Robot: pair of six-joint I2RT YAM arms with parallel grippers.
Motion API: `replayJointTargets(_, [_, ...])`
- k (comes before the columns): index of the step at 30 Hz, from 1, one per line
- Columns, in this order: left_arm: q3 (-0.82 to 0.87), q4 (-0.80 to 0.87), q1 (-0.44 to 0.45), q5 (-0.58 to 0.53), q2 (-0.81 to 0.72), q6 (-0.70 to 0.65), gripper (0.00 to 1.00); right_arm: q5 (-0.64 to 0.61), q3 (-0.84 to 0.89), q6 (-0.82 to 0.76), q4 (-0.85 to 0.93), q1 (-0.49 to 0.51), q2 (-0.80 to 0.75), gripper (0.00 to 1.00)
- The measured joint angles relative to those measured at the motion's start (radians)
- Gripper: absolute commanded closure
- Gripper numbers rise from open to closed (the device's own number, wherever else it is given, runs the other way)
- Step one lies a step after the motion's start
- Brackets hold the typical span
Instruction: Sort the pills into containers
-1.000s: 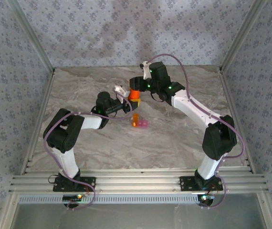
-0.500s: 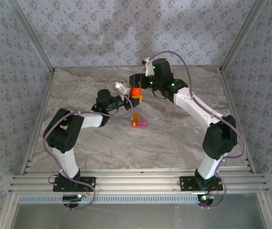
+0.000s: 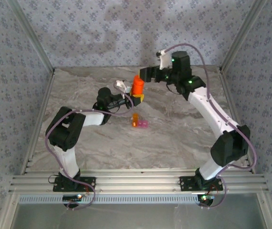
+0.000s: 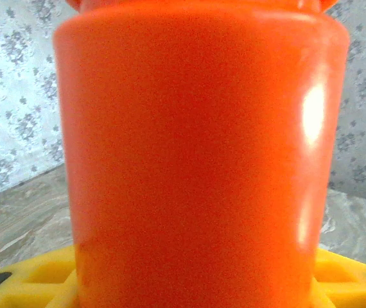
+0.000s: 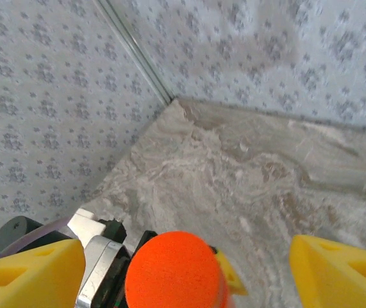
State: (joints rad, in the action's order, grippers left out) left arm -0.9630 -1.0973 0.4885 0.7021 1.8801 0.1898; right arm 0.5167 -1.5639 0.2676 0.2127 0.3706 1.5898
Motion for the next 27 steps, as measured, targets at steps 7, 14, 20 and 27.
replayJointTargets(7, [-0.034, -0.005, -0.008, 0.086, 0.013, 0.056, 1.0, 0.172, -0.006, -0.123, 0.019, -0.094, 0.012, 0.19])
replayJointTargets(14, [-0.064, -0.005, -0.012, 0.155, 0.037, 0.102, 1.0, 0.274, -0.072, -0.224, 0.091, -0.066, 0.068, 0.17])
replayJointTargets(20, [-0.075, -0.006, -0.012, 0.193, 0.045, 0.134, 1.0, 0.285, -0.125, -0.248, 0.122, -0.038, 0.115, 0.17])
replayJointTargets(27, [-0.075, -0.006, -0.012, 0.204, 0.047, 0.145, 1.0, 0.283, -0.147, -0.263, 0.155, -0.018, 0.162, 0.21])
